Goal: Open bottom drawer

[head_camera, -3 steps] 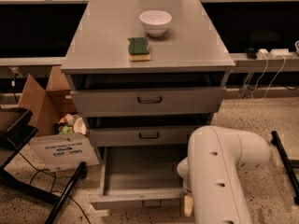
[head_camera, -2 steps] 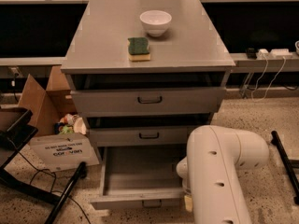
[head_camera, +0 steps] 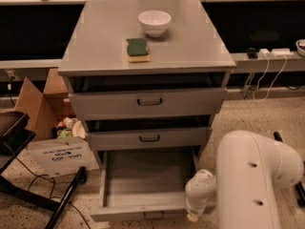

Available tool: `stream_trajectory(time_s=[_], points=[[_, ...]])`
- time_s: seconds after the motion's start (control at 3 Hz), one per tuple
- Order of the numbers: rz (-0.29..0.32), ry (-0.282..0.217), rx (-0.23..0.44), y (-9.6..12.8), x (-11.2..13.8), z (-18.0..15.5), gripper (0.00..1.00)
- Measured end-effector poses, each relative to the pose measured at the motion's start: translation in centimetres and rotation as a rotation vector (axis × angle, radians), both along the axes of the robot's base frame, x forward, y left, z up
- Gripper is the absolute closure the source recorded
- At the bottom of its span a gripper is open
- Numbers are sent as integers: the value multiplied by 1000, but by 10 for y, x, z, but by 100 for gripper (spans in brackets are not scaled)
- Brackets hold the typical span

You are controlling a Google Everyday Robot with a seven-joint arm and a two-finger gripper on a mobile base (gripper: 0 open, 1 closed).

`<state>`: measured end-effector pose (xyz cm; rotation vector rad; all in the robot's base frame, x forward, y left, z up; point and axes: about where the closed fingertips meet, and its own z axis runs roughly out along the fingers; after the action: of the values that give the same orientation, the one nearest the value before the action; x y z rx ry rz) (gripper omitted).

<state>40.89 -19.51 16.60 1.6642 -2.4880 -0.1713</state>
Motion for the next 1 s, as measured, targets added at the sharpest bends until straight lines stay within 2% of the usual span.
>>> stream_trajectory(time_s=[0.33, 0.67, 1.0], points=[[0, 0, 0, 0, 1, 5, 93], [0, 0, 0, -1, 1, 7, 100], [-3, 5, 0, -3, -4, 7, 100]])
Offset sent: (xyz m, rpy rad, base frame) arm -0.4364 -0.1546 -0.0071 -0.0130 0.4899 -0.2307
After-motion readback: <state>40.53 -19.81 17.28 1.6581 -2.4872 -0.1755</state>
